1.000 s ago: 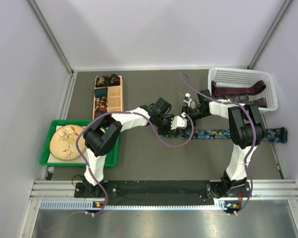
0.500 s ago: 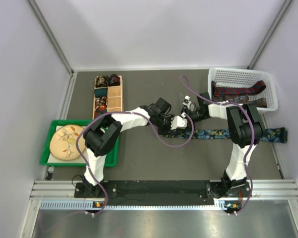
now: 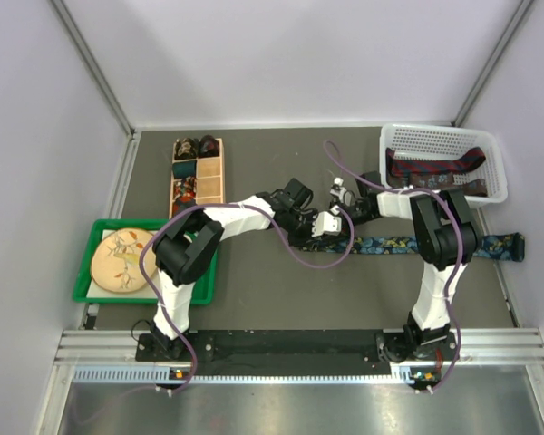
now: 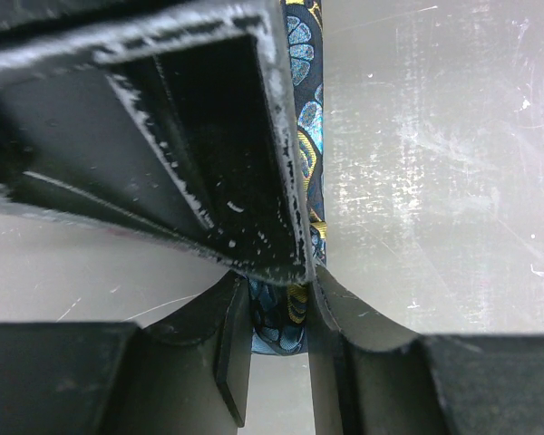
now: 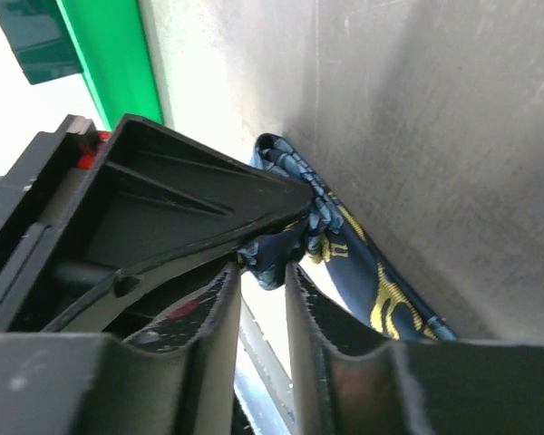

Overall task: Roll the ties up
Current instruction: Roll the tie at the center of the board.

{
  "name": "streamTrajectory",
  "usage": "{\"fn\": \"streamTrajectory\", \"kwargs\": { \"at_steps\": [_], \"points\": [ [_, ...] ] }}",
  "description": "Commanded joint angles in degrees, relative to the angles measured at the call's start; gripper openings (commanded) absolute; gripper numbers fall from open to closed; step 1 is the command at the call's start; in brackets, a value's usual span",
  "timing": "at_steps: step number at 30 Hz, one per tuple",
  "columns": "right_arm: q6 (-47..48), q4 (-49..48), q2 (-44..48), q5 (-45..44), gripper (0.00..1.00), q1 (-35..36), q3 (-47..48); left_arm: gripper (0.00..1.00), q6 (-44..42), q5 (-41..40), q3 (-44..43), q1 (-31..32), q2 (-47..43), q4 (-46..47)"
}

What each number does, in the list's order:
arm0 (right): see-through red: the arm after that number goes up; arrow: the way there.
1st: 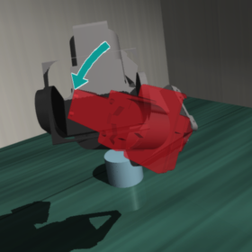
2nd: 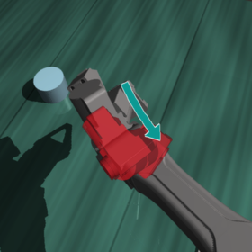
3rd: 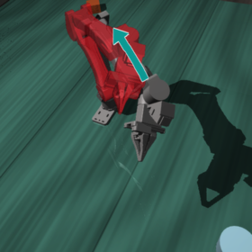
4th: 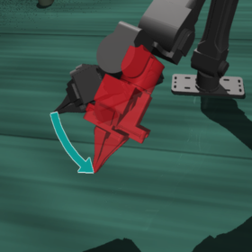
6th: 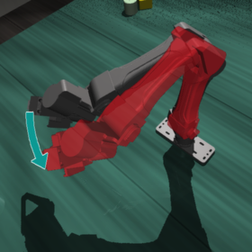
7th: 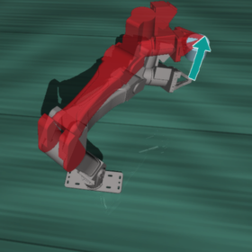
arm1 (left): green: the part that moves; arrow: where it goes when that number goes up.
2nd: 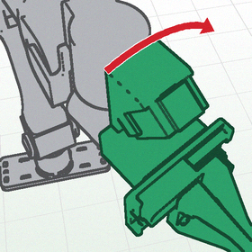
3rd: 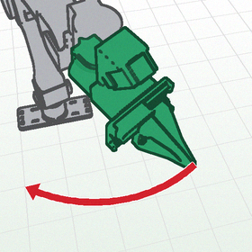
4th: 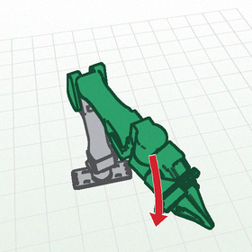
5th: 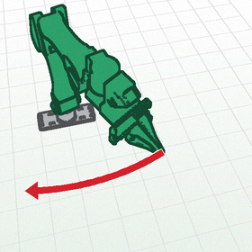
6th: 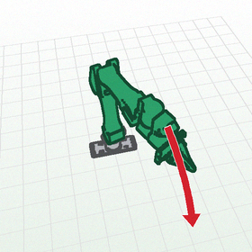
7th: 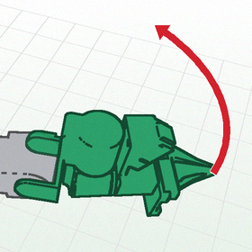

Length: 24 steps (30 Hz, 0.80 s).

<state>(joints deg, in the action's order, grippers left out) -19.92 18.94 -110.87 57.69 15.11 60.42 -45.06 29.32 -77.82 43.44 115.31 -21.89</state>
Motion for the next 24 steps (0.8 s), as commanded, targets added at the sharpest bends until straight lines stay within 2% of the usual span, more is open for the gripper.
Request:
{"fn": "streamTrajectory", "kwargs": {
  "at_steps": [1, 2, 4, 9, 10, 12, 14, 18, 24],
  "points": [
    [2.9, -0.2, -0.8, -2.3, 0.15, 0.9, 1.4, 0.32, -0.5, -1.8, 0.1, -0.2, 3.0, -3.5],
    [3.1, 0.0, -0.8, -3.0, 0.10, 0.9, 1.5, 0.33, -0.6, -1.8, 0.0, -0.2, 3.0, -3.5],
    [3.9, 1.6, -0.8, -4.2, 0.00, 0.8, 1.8, 0.41, -0.3, -1.7, 0.0, -0.2, 3.0, -3.6],
    [4.6, 4.3, 0.1, -9.2, 0.00, -1.2, 1.5, 0.62, 3.5, -0.2, 1.2, -2.1, -1.2, -0.8],
    [4.8, 4.8, 0.4, -9.7, 0.00, -1.7, 1.5, 0.69, 5.2, 0.5, 2.7, -2.7, -2.3, 0.5],
    [5.8, 6.5, 0.6, -11.5, 0.00, -1.8, 1.5, 0.73, 6.2, 1.5, 4.0, -4.2, -5.2, 3.7],
    [5.7, 6.7, 0.5, -12.3, 0.00, -1.8, 1.3, 0.77, 6.7, 2.8, 6.3, -5.1, -6.7, 6.5],
    [5.8, 7.3, 0.1, -13.9, 0.00, -1.8, 1.2, 0.78, 4.6, 4.0, 8.6, -5.0, -7.6, 7.9],
    [7.6, 9.5, 0.5, -16.2, 0.00, -1.8, 1.5, 0.78, 5.3, 5.7, 7.0, -4.0, -4.8, 8.3]
  ]
}}
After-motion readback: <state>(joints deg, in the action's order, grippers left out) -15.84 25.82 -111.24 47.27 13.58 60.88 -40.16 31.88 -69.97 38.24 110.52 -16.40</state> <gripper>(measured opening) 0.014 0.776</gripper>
